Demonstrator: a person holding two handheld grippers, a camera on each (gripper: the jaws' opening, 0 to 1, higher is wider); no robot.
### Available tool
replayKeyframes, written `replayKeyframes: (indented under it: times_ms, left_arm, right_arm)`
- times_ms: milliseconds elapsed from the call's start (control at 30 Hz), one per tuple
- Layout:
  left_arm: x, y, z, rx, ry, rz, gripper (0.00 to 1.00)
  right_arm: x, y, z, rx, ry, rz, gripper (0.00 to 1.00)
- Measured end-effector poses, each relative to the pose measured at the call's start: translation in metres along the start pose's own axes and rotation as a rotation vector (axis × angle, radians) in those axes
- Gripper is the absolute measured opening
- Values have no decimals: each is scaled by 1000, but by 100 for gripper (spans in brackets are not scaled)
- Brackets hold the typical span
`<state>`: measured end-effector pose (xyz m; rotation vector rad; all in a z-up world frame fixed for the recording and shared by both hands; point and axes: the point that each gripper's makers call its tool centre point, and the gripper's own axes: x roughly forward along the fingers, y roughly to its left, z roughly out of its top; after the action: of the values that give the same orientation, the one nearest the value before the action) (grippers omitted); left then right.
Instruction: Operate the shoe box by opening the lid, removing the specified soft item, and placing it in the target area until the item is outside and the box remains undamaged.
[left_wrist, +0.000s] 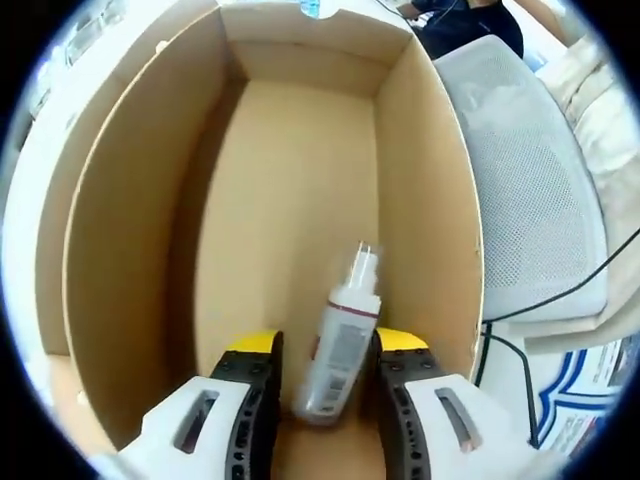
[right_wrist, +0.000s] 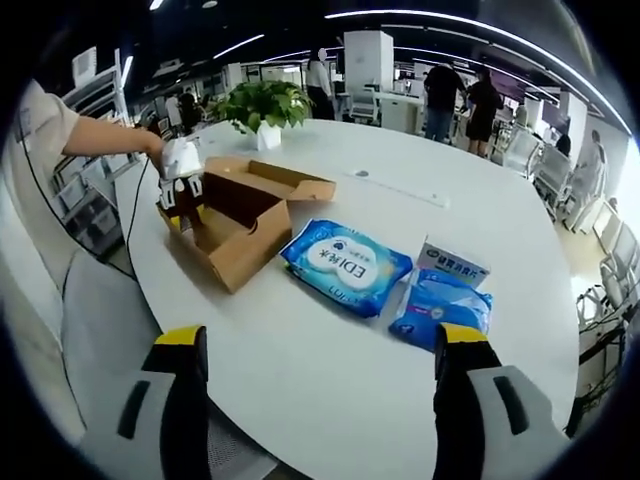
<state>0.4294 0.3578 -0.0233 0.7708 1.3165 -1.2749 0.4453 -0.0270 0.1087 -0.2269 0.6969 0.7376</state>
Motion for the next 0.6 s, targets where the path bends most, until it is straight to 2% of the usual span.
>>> replayKeyframes:
  times_ms: [167,600]
  left_arm:
    - [2,-3,-8,12,25,1,24]
    - [-1,-3,-5,-38,-6,28,20]
  right_arm:
    - [0,2,4,0,-13,6,88]
    - [5,15,12,4,-47,49,87]
